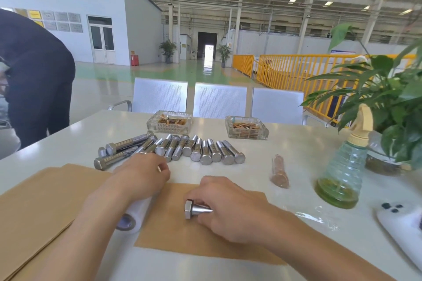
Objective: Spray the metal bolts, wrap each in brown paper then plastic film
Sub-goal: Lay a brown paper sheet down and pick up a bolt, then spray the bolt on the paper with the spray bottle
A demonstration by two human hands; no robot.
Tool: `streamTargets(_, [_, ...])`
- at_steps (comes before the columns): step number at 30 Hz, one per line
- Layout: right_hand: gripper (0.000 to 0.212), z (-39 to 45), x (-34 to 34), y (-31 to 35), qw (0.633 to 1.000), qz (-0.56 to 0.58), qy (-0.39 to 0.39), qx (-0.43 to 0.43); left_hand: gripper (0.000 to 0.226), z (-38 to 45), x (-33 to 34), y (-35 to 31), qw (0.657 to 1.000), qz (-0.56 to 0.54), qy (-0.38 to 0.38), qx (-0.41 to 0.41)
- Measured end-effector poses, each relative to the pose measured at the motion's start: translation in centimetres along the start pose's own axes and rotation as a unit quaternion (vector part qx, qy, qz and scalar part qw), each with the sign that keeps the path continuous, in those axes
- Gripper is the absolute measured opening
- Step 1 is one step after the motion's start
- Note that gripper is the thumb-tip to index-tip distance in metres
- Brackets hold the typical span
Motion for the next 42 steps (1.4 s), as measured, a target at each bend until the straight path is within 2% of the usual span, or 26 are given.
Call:
streamTargets(5, [0.017, 0.3, 0.3, 0.6, 0.998, -0.008, -0.048, -0.034, 0.012, -0.3, -0.2, -0.4, 1.0, -0.003, -0.012, 0.019])
streamTargets(9, [0.027, 0.6, -0.1, 0.0, 0.997, -0.003, -0.07, -0.041, 0.011, -0.2, -0.2, -0.7, 0.999, 0.0, -0.013, 0.041])
streamTargets(15, [0.027, 0.4, -0.1, -0.7, 0.998, -0.01, -0.063, -0.021, 0.005, -0.9, -1.4, -1.9, 0.992, -0.001, -0.05, 0.119])
streamTargets(17, [0.031, -0.9, -1.7, -1.6, 0.994, 0.019, -0.103, 0.013, 0.007, -1.5, -2.1, -2.9, 0.984, -0.023, -0.07, 0.163])
streamTargets(18, [0.03, -2.3, -3.6, -2.5, 0.985, 0.049, -0.163, 0.037, 0.009, -1.8, -2.3, -3.5, 0.979, -0.032, -0.077, 0.187])
streamTargets(19, [0.026, -4.5, -6.2, -3.5, 0.963, 0.077, -0.255, 0.052, 0.01, -2.1, -2.4, -4.0, 0.974, -0.04, -0.079, 0.208])
streamTargets(20, [0.022, -7.6, -9.1, -4.7, 0.923, 0.091, -0.369, 0.066, 0.011, -2.2, -2.2, -4.5, 0.971, -0.043, -0.073, 0.224])
streamTargets(22, [0.023, -15.3, -13.9, -7.3, 0.805, 0.065, -0.578, 0.116, 0.012, -2.3, -1.5, -5.4, 0.968, -0.03, -0.049, 0.243])
streamTargets(23, [0.028, -18.6, -15.4, -8.5, 0.75, 0.043, -0.642, 0.155, 0.012, -2.3, -1.0, -5.8, 0.967, -0.023, -0.039, 0.25])
streamTargets(24, [0.037, -21.1, -16.5, -10.1, 0.71, 0.032, -0.674, 0.201, 0.012, -2.2, -0.6, -6.2, 0.966, -0.02, -0.032, 0.257])
streamTargets(25, [0.048, -22.7, -17.2, -12.1, 0.691, 0.039, -0.678, 0.248, 0.012, -2.3, -0.2, -6.5, 0.965, -0.017, -0.026, 0.262])
streamTargets(26, [0.061, -23.4, -17.5, -14.3, 0.692, 0.065, -0.657, 0.293, 0.011, -2.2, 0.2, -6.8, 0.964, -0.013, -0.021, 0.265])
streamTargets(28, [0.081, -23.3, -16.6, -18.8, 0.709, 0.144, -0.582, 0.372, 0.009, -2.3, 1.0, -7.5, 0.964, 0.001, -0.001, 0.266])
streamTargets(29, [0.084, -23.0, -15.7, -20.5, 0.713, 0.181, -0.552, 0.393, 0.009, -2.3, 1.4, -7.7, 0.964, 0.003, 0.013, 0.266])
streamTargets(31, [0.076, -22.0, -14.0, -22.4, 0.721, 0.256, -0.52, 0.379, 0.007, -2.3, 2.0, -7.8, 0.963, 0.001, 0.041, 0.266])
streamTargets(33, [0.055, -20.6, -12.7, -23.1, 0.735, 0.312, -0.499, 0.336, 0.008, -2.3, 2.4, -7.7, 0.964, 0.005, 0.058, 0.258])
streamTargets(35, [0.035, -19.8, -12.4, -23.2, 0.753, 0.318, -0.491, 0.301, 0.013, -2.3, 2.5, -7.6, 0.966, 0.01, 0.065, 0.249])
streamTargets(39, [0.015, -19.5, -12.9, -22.2, 0.769, 0.289, -0.498, 0.279, 0.015, -2.4, 2.6, -7.4, 0.968, -0.004, 0.073, 0.24])
streamTargets(41, [0.015, -19.6, -13.6, -20.2, 0.772, 0.305, -0.492, 0.264, 0.014, -2.4, 2.7, -7.3, 0.968, -0.007, 0.079, 0.239])
streamTargets(42, [0.017, -19.0, -13.8, -18.4, 0.785, 0.324, -0.469, 0.242, 0.014, -2.4, 2.7, -7.2, 0.968, -0.01, 0.081, 0.237])
Point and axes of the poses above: each hand's wrist, its own z-axis towards the middle knuckle, its own x-axis out of the palm, y = z × x, the point moved 10 cm from there along z, towards the middle knuckle, and after that the axes turned 11 degrees about y, right-handed, at the moved point
